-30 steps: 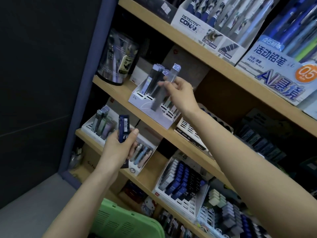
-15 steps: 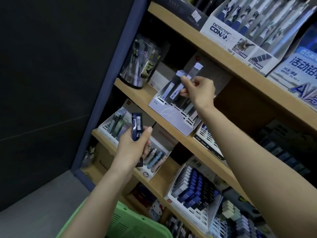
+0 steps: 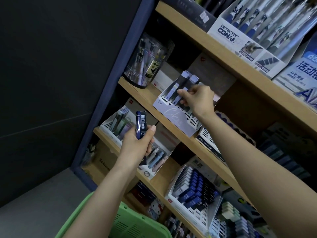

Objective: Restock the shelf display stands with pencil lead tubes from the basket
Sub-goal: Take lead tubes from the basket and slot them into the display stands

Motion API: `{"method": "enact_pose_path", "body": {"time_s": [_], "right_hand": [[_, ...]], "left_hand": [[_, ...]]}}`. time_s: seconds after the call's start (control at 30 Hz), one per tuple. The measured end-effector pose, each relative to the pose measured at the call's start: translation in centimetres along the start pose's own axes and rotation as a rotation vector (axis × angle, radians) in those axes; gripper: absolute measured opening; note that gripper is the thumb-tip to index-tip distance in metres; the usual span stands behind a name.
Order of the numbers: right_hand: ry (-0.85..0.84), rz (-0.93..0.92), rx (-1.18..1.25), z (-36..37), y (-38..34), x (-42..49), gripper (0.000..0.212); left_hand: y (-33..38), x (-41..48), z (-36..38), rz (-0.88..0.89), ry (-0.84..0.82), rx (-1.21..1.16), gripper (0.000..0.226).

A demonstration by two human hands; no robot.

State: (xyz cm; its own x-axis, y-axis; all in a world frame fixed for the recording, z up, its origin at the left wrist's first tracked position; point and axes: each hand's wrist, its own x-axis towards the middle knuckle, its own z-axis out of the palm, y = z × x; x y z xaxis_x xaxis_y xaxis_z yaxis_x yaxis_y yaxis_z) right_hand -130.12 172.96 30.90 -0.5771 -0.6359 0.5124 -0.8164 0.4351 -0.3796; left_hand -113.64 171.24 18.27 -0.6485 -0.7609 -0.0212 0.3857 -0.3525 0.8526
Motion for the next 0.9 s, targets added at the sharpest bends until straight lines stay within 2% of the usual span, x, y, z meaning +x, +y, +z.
{"method": "enact_pose_path", "body": {"time_s": [0.47,0.7,0.9], "right_hand": [[0.027,0.064,0.064,0.8,0.7,-0.5,0.026],[-0.032,0.103,0.044,0.6,0.6,0.0,0.025],[-0.039,0.132,0.093,-0.3,0.5,0.3,0.036]], "left_hand": [[-0.6,0.0,0.1,0.014,-0.005,0.050,0.008],[-1.2,-0.7,0.7,0.001,-0.024,0.070,0.011],[-1.0,-1.4,0.9,0.009,-0.043,0.060,0.008]]}}
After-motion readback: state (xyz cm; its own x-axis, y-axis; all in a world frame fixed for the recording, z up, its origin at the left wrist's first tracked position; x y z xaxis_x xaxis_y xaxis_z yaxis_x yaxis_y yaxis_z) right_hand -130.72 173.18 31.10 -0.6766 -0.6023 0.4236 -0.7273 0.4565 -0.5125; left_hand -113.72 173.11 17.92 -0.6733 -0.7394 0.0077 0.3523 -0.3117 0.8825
